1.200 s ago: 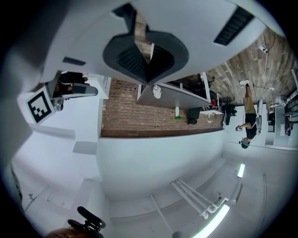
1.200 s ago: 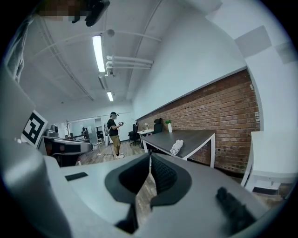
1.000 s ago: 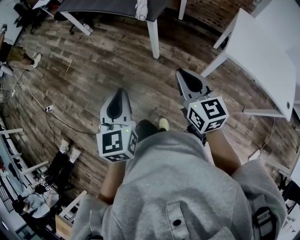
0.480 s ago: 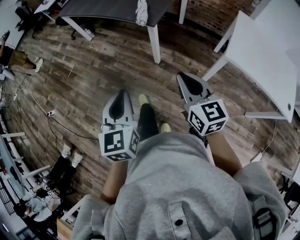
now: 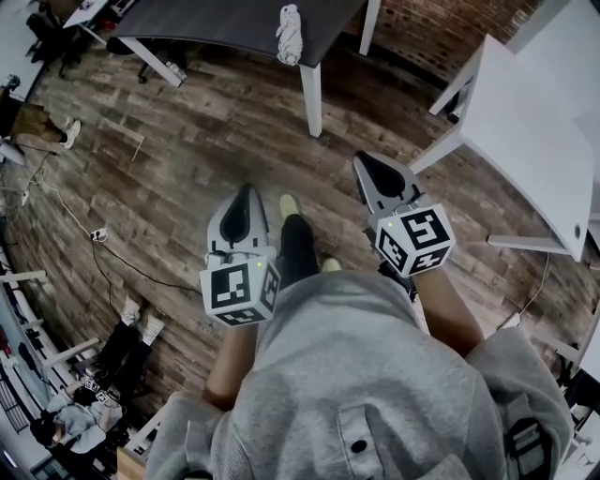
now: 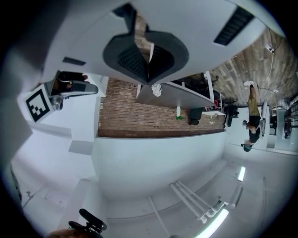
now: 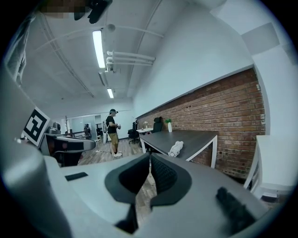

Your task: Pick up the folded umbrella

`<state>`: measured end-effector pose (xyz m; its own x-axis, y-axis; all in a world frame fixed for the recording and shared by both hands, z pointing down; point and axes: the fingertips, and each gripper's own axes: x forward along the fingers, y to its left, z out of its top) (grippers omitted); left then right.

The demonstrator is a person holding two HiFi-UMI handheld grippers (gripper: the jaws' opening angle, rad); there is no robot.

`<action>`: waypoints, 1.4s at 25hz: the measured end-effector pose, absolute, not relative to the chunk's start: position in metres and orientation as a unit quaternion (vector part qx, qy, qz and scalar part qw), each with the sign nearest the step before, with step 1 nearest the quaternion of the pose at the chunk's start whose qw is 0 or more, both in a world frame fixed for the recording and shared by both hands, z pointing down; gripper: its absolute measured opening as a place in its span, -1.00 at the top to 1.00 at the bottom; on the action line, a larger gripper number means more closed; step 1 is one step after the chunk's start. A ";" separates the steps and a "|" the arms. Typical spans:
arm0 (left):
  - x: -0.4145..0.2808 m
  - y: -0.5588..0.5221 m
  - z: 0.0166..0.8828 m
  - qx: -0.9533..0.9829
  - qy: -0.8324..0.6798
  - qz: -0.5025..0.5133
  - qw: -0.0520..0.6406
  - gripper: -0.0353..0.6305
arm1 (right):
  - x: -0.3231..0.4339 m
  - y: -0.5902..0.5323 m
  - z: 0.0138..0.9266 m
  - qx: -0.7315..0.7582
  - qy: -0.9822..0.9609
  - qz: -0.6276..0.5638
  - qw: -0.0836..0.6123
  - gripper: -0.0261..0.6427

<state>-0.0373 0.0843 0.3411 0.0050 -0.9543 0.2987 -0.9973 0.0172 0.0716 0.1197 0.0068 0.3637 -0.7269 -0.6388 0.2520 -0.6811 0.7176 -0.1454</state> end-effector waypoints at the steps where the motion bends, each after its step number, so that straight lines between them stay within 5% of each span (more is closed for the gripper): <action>1: -0.043 0.076 0.342 0.696 -0.700 0.081 0.135 0.86 | 0.115 -0.001 0.364 0.358 -0.922 0.115 0.094 0.85; 35: -0.194 -0.155 0.363 0.725 -0.660 0.083 0.176 0.86 | -0.018 -0.221 0.379 0.407 -0.895 0.111 0.144 0.85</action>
